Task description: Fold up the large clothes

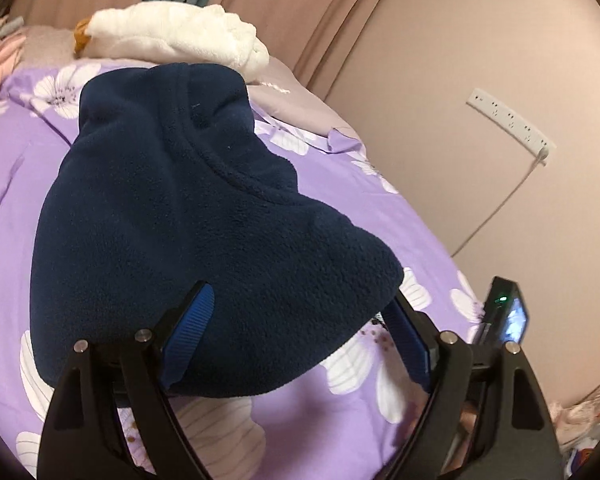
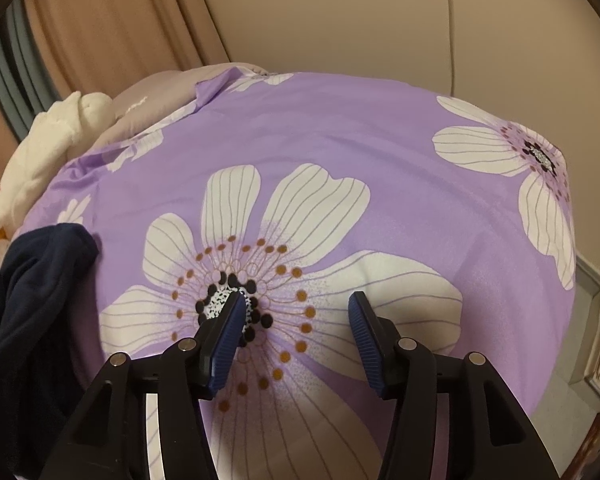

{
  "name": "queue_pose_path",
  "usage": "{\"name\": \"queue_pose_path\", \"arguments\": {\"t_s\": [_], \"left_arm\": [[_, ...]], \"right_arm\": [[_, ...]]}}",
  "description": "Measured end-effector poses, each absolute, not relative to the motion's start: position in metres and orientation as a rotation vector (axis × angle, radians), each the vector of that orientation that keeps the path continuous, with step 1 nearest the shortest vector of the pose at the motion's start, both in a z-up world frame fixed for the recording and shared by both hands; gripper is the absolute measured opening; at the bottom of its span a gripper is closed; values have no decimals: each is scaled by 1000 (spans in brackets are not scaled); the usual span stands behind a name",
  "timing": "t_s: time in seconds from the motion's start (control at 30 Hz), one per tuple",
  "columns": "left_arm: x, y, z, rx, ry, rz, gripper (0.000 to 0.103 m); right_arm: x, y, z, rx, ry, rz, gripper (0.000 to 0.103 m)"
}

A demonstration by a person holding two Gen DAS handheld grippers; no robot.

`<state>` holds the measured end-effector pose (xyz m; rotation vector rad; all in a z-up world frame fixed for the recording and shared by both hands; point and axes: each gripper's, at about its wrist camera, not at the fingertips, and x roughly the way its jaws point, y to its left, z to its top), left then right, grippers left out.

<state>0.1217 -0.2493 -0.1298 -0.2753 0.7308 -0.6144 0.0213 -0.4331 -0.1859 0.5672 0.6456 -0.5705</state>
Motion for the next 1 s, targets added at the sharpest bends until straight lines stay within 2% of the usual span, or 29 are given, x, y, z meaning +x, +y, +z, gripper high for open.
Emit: {"name": "queue_pose_path", "arguments": {"t_s": [0.23,0.43,0.6,0.73,0.87,1.0], "left_arm": [[113,-258,-121,-261,700,-496,81],[91,-257,-83,-273,630,-425,64],[59,-226,-47,-374,558,-536,65],[56,-166,-33,-474,478,-455,71],[83,-119,-45,-435,421,-197,75],[142,-95,-83,-339,527,-4,73]], "right_arm": [[18,-435,-186,579,636,-550,54],[18,-430,-187,551,644,-565,54],[20,-430,-186,534,647,-569,54],[19,-430,-186,531,639,-559,54],[18,-430,-187,527,637,-567,54],[21,-426,-172,572,610,-489,54]]}}
